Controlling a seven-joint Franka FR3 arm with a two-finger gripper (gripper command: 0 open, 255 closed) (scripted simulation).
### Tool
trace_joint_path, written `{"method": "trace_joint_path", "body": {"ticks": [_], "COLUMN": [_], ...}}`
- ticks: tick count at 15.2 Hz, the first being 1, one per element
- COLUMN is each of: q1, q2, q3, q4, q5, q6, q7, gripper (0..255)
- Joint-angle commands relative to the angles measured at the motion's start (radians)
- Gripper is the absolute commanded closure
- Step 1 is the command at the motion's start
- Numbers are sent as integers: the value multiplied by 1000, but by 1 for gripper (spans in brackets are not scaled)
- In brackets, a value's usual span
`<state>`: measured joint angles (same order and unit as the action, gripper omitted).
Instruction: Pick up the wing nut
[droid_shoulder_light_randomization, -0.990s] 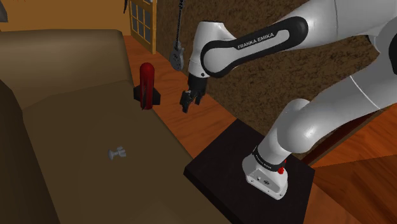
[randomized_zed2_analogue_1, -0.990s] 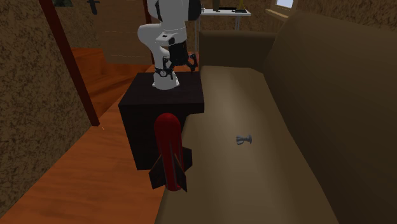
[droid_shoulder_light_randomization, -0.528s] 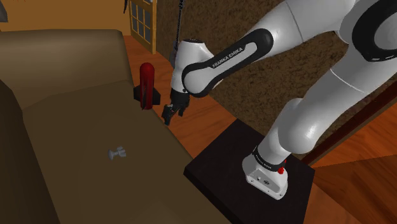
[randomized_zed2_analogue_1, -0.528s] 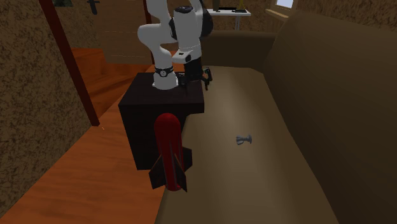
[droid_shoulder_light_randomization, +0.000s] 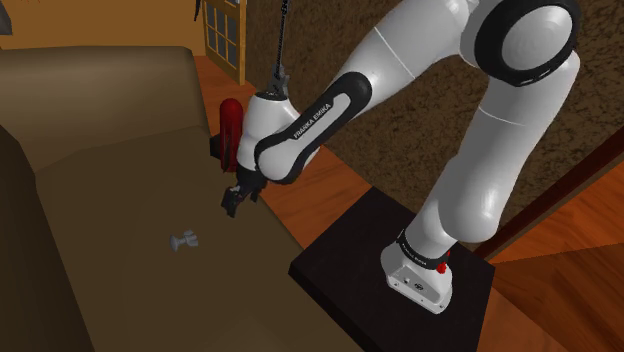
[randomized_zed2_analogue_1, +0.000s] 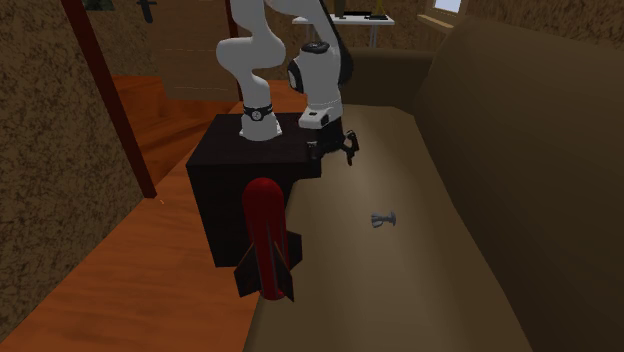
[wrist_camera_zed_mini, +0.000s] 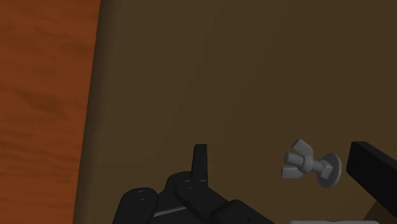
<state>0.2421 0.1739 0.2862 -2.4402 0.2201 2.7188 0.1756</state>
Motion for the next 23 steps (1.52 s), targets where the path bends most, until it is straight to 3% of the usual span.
{"method": "trace_joint_path", "body": {"ticks": [1, 11, 21, 22, 23], "q1": [17, 165, 177, 177, 177], "q2": [82, 439, 540, 539, 538], "q3": [-3, -56, -68, -67, -67], "q4": [58, 373, 411, 409, 409], "q5": [-25, -114, -121, -121, -121], "q6": [43, 172, 234, 235, 235], "q7": [20, 111, 103, 103, 103], "gripper": [0, 0, 0, 255, 255]}}
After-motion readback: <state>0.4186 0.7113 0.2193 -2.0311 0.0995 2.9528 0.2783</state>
